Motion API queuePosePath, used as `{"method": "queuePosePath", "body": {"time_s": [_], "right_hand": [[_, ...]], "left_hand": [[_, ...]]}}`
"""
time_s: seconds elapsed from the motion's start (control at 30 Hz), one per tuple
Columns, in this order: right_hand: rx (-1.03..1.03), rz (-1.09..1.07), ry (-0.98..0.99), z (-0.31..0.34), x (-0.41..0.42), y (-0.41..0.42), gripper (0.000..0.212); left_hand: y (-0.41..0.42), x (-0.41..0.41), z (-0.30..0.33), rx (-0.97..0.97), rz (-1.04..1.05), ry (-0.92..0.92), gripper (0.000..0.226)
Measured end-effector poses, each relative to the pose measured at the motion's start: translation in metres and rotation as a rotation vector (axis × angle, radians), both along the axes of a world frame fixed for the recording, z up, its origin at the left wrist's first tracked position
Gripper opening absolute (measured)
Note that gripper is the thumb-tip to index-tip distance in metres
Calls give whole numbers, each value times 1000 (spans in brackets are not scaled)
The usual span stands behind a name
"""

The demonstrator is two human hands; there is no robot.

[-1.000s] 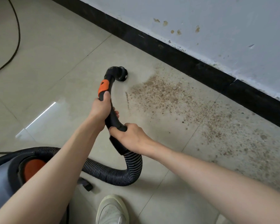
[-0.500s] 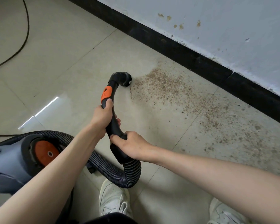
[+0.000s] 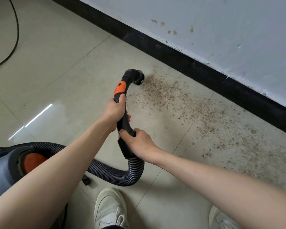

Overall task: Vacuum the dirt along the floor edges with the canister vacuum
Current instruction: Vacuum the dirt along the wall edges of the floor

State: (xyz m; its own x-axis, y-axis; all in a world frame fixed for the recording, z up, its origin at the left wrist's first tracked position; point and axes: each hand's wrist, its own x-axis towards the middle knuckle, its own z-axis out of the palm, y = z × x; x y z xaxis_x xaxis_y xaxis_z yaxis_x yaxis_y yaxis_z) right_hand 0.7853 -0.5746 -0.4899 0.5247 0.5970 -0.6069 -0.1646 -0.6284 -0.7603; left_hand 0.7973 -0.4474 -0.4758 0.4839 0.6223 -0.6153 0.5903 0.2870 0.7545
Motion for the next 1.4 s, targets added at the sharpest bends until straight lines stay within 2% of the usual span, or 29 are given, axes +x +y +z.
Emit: {"method": "queuePosePath", "body": {"time_s": [0.3, 0.67, 1.2, 1.4], "right_hand": [[-2, -70, -8, -2, 31, 13, 37], [-2, -42, -28, 6, 98, 68, 43], [-25, -201, -18, -6, 69, 22, 34], [-65, -260, -21, -5, 48, 6, 45]], "left_hand": [[13, 39, -7, 3, -63, -18, 26], [68, 100, -8, -10, 28, -44, 28], [20, 93, -16, 3, -188, -60, 26], [1, 81, -19, -49, -270, -75, 25]]}}
